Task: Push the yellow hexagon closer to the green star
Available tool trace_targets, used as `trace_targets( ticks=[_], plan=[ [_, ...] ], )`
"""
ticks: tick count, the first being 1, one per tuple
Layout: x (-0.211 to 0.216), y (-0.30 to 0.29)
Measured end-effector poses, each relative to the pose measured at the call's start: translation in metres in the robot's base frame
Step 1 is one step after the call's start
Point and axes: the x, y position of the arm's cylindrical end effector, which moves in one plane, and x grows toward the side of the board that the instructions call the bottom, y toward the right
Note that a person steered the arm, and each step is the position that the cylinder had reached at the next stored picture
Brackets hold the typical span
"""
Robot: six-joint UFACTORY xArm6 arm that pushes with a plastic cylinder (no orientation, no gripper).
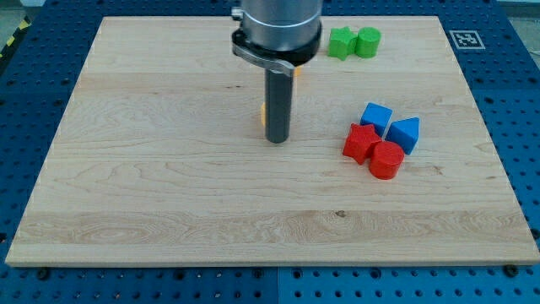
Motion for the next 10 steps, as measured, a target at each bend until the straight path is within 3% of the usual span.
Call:
trace_targets(
  ticks=[2, 4, 6, 8, 10],
  plan=[
    [-0.028, -0.044],
    [-0.012, -0.038],
    [-0.037, 0.018],
    [-0.03, 0.062],
    [-0.045, 0.081]
  ],
)
